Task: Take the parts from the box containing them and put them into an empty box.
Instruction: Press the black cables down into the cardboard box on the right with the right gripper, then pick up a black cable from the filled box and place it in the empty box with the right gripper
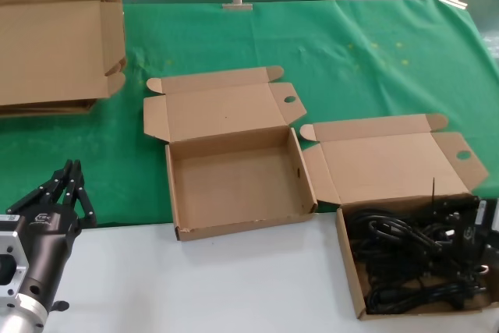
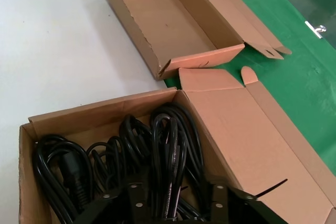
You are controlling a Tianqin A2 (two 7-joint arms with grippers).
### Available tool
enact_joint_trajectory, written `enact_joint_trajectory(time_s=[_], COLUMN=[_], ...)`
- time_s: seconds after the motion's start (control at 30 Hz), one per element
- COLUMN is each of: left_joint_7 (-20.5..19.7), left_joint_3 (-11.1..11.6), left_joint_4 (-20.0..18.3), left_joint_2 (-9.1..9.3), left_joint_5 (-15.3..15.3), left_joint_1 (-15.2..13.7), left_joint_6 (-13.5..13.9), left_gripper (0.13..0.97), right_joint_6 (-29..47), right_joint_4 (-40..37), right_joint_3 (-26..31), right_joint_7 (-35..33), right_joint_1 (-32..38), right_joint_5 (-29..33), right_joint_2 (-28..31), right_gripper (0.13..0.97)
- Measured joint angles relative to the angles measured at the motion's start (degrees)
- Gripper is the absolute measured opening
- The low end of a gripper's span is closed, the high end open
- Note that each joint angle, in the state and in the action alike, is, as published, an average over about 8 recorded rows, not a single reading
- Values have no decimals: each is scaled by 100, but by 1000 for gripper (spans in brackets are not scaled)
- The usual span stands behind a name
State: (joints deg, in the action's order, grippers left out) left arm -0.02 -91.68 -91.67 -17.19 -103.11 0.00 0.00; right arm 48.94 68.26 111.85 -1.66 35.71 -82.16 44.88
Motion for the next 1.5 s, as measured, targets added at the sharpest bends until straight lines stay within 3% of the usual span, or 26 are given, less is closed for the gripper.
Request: enact_joint_trajectory(time_s=[0.1, 0.37, 0.67, 1.13, 1.5], left_joint_7=[0, 0, 0, 0, 0], left_joint_3=[0, 0, 0, 0, 0], left_joint_4=[0, 0, 0, 0, 0], left_joint_2=[0, 0, 0, 0, 0], left_joint_5=[0, 0, 0, 0, 0], left_joint_1=[0, 0, 0, 0, 0], left_joint_6=[0, 0, 0, 0, 0], left_gripper=[172, 172, 172, 172, 172], right_joint_6=[0, -17, 30, 407, 392], right_joint_4=[15, 89, 298, 1201, 1594], right_joint_3=[-18, -63, -132, -216, 218], right_joint_7=[0, 23, 132, 635, 1098], right_joint_1=[-8, -38, -21, 333, 833], right_joint_5=[-5, -14, -7, -26, 638], right_joint_2=[10, 32, 163, 395, -329], right_gripper=[467, 296, 195, 181, 181])
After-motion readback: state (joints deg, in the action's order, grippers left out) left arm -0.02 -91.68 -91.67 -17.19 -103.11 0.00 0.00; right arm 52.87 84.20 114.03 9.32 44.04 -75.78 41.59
